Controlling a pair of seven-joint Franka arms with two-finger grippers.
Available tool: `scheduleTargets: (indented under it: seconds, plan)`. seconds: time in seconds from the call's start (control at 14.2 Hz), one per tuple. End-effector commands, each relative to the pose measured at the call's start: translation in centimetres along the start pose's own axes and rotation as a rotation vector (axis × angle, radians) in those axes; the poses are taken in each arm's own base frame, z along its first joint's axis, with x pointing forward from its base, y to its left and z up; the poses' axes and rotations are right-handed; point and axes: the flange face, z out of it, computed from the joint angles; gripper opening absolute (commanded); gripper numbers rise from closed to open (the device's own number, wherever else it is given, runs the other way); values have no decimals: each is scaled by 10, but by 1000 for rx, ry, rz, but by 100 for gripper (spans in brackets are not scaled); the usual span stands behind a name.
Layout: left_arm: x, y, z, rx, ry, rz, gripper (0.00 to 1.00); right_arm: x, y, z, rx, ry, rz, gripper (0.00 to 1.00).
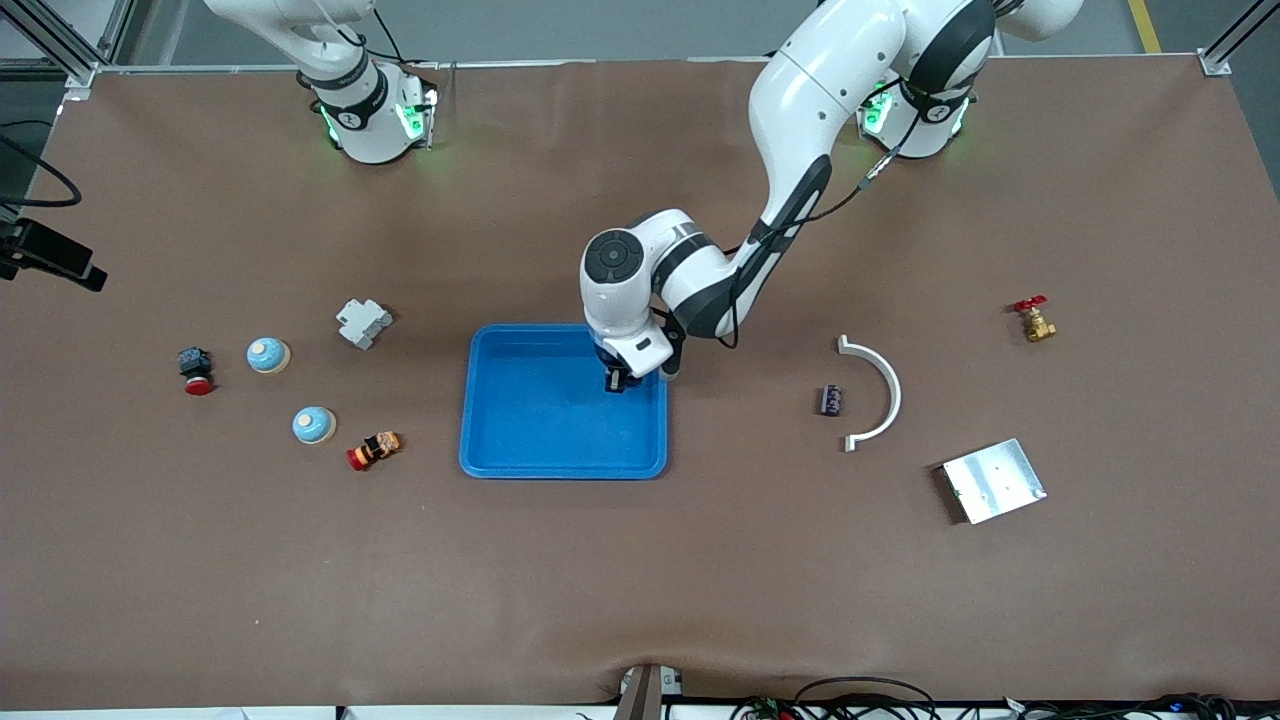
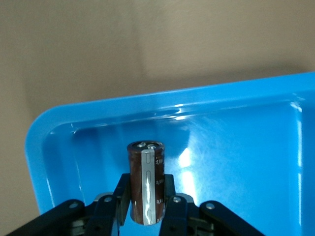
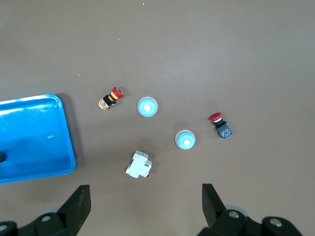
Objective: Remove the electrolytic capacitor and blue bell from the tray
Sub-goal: 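Grasp the second capacitor in the tray with the left gripper and lift, then carry the capacitor with the left gripper toward the white arc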
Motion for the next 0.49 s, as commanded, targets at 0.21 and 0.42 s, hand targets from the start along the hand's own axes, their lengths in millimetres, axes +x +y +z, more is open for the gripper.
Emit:
scheduleTargets:
  seconds: [0.21, 0.42]
  plan:
    - [13, 14, -50, -30, 42, 314, 0, 0, 1, -4, 11, -1, 14, 100]
    - [17, 16, -67, -31, 69, 471, 0, -1, 2, -4, 11, -4, 17, 100]
